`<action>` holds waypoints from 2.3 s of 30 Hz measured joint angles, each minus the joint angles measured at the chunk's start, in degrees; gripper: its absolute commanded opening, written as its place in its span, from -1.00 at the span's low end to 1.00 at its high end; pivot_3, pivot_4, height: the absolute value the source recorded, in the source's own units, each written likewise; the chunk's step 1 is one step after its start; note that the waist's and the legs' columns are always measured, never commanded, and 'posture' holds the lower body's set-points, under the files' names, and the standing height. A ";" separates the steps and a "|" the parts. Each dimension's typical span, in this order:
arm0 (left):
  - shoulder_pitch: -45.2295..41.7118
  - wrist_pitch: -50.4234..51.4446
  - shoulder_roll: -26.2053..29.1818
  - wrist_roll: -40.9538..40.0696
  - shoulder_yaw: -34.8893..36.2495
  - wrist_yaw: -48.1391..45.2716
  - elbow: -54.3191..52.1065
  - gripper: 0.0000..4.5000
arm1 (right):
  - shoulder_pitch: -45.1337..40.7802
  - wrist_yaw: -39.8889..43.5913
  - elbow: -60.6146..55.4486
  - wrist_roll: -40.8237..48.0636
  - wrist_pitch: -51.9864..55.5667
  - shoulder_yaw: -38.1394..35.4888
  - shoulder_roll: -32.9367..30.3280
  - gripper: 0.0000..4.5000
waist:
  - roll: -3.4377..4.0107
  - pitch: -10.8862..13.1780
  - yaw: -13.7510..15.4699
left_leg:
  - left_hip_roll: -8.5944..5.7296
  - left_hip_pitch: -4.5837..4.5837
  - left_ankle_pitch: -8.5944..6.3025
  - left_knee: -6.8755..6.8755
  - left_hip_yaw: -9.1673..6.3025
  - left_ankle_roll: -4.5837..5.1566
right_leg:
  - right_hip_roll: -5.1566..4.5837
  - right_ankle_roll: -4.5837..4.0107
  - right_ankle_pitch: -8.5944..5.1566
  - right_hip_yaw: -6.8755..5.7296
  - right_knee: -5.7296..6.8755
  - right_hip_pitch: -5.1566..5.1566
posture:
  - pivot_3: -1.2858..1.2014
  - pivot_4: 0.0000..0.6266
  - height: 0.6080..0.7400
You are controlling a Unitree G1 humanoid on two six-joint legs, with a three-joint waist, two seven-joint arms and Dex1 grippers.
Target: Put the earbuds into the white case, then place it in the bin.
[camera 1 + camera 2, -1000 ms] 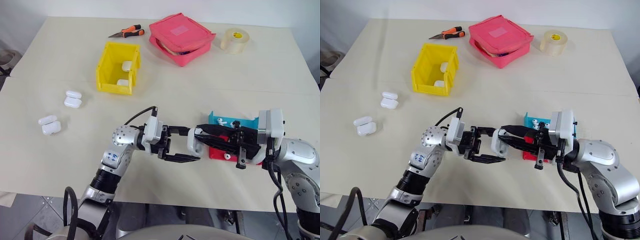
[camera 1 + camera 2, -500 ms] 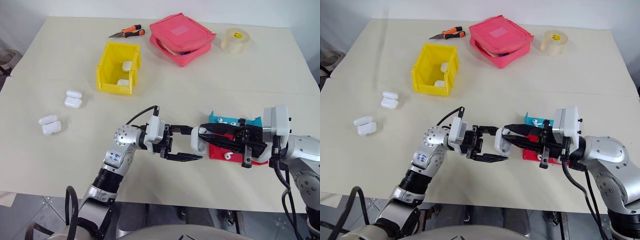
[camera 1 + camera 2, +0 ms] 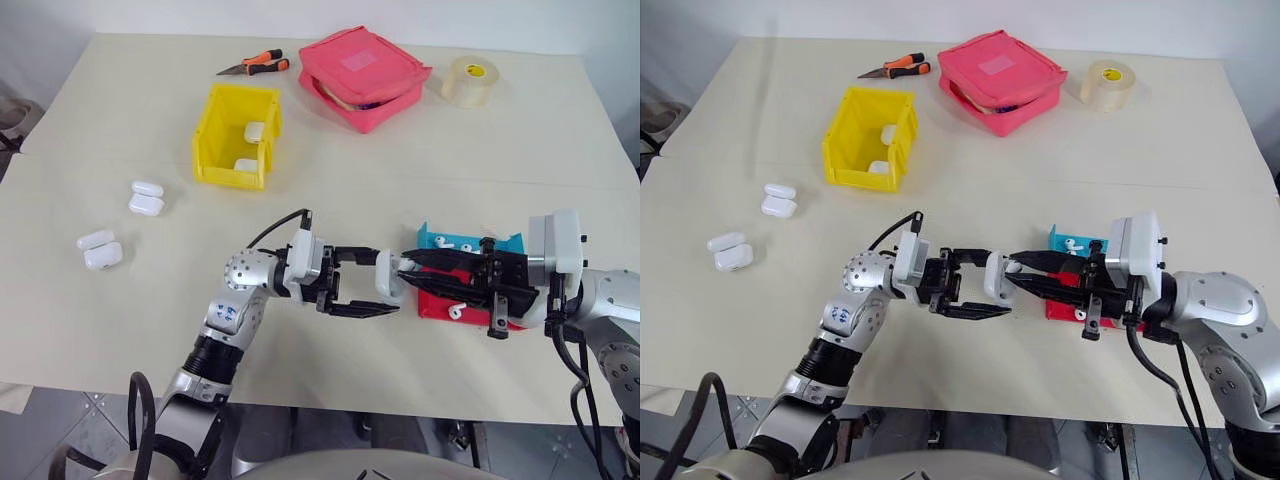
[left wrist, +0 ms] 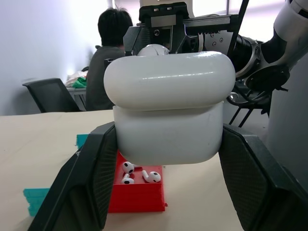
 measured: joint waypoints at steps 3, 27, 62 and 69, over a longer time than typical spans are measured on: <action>-0.75 -0.98 -0.39 0.00 0.45 -0.04 1.40 0.24 | -1.28 -0.75 0.10 -0.11 0.35 0.56 0.02 -0.78 | 0.00 0.00 -0.04 | 0.00 0.00 0.00 0.00 0.00 0.00 | 0.01 0.00 0.00 0.00 0.00 0.00 | 0.03 -0.52 1.00; -1.20 -1.36 -0.69 0.07 0.82 -1.03 2.84 0.24 | -3.39 0.23 3.98 -3.85 -3.73 4.57 3.47 -0.78 | 0.00 0.00 -0.10 | 0.00 0.00 0.00 0.00 0.00 0.00 | 0.01 0.00 0.00 -0.01 -0.01 0.00 | 0.03 -0.52 1.00; -2.19 0.13 -0.65 -1.19 3.13 -3.19 2.82 0.24 | -0.84 -7.60 3.05 -3.47 -3.91 6.33 15.64 -0.78 | 0.00 0.00 -0.16 | 0.00 -0.01 0.00 -0.01 0.00 0.00 | 0.02 0.00 0.00 -0.02 0.00 -0.01 | 0.03 -0.52 1.00; -2.23 0.25 -0.62 -1.03 2.99 -3.27 2.83 0.24 | 1.33 -7.24 3.18 -4.60 -6.98 6.44 16.10 -0.78 | 0.00 0.00 -0.16 | 0.00 0.00 0.00 -0.01 0.00 0.00 | 0.02 0.00 0.00 -0.01 0.00 -0.01 | 0.03 -0.52 1.00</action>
